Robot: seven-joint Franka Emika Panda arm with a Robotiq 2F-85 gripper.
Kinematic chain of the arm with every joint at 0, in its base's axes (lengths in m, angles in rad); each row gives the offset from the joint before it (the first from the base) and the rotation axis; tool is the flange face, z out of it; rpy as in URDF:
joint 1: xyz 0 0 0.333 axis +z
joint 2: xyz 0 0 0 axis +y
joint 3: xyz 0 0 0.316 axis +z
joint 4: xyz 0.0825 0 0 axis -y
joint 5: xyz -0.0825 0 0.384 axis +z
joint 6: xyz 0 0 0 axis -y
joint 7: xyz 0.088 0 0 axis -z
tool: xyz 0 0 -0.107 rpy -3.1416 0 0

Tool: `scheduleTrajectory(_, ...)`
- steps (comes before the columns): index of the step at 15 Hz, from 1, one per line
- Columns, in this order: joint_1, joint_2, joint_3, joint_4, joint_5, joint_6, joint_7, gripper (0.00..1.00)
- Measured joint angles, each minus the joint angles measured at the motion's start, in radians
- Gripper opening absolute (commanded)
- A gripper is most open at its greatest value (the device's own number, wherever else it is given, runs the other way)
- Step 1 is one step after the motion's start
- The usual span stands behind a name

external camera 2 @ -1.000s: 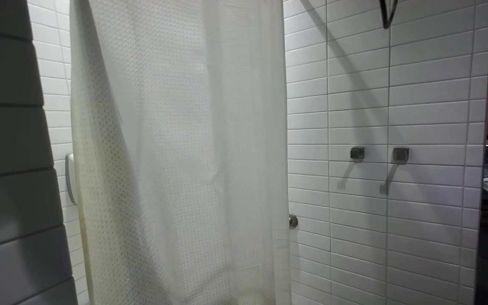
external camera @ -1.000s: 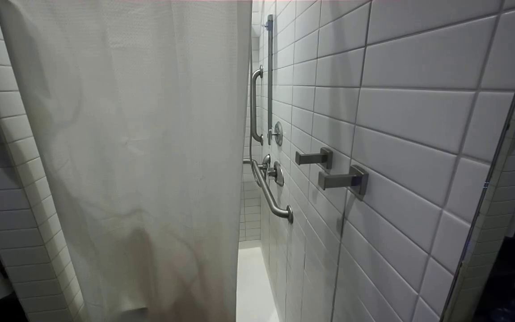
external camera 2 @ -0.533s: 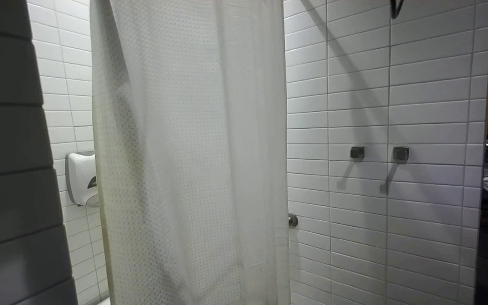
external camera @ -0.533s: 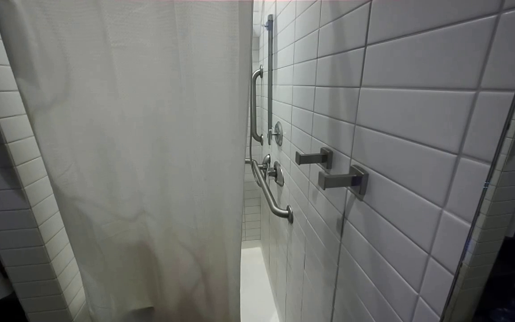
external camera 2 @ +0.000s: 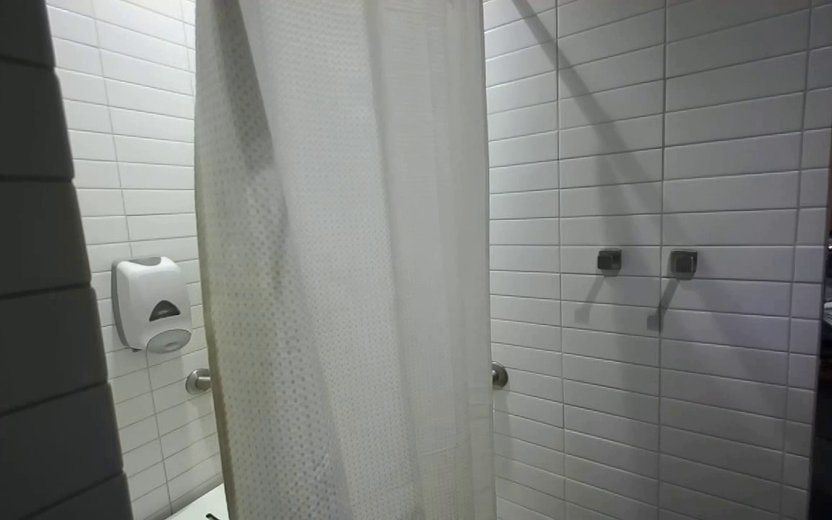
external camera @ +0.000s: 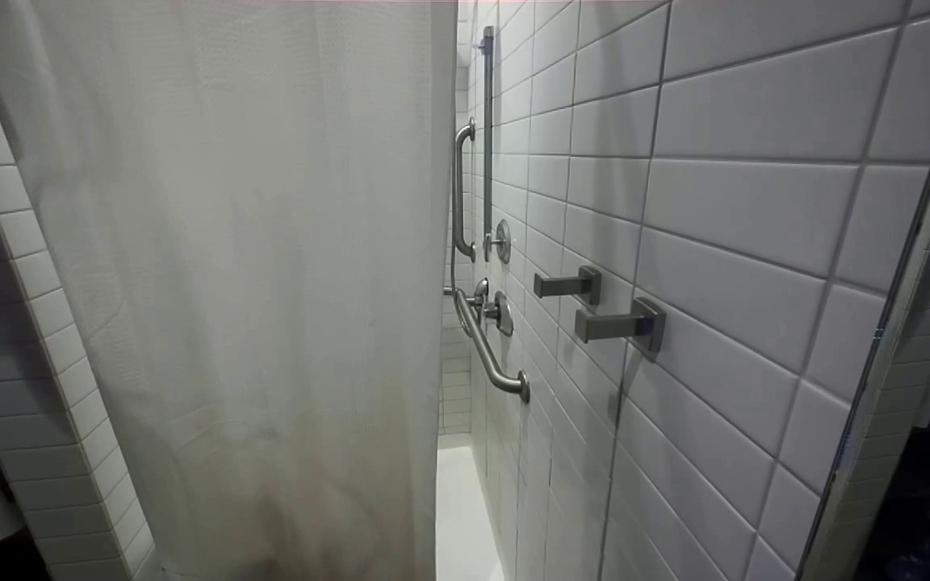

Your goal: Draw the curtain to the left.

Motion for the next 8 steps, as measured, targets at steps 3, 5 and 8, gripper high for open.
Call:
scheduleTrajectory(3, -0.013, -0.044, -0.016, -0.041, 0.000, -0.042, 0.064, 1.00)
scheduleTrajectory(5, -0.029, -0.067, -0.035, -0.060, 0.001, -0.068, 0.116, 1.00)
scheduleTrajectory(8, -0.056, -0.085, -0.070, -0.080, 0.006, -0.087, 0.197, 1.00)
